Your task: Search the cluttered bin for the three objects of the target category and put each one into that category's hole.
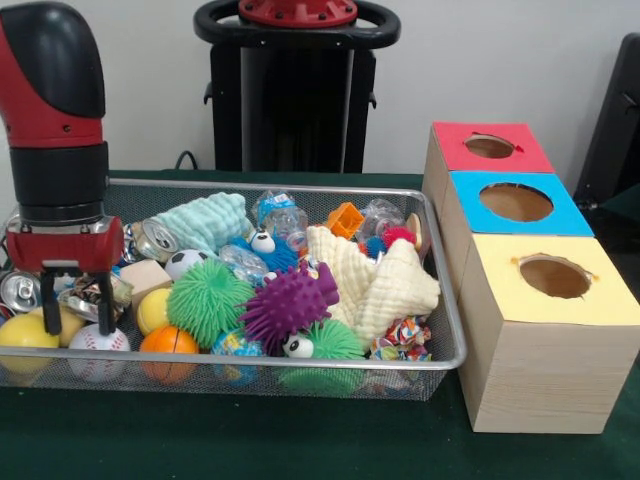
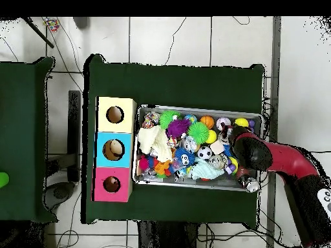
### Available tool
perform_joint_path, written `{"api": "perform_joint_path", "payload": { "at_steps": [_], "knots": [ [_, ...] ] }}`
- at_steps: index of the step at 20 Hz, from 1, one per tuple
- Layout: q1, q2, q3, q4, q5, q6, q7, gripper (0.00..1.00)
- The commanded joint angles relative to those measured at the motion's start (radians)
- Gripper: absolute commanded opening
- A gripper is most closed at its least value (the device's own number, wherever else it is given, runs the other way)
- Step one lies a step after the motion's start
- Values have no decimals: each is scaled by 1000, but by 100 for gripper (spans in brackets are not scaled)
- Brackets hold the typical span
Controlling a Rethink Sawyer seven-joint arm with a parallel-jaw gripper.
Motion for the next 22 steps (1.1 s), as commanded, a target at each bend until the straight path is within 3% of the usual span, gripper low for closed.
{"api": "perform_joint_path", "payload": {
  "at_steps": [1,9,17,22],
  "knots": [
    [-51,80,-84,16,-104,22,-85,100],
    [-75,181,-81,-48,-142,-24,-125,100],
    [-117,224,-45,-85,-156,-8,-182,100],
    [-154,222,-25,-86,-116,92,-231,100]
  ]
}}
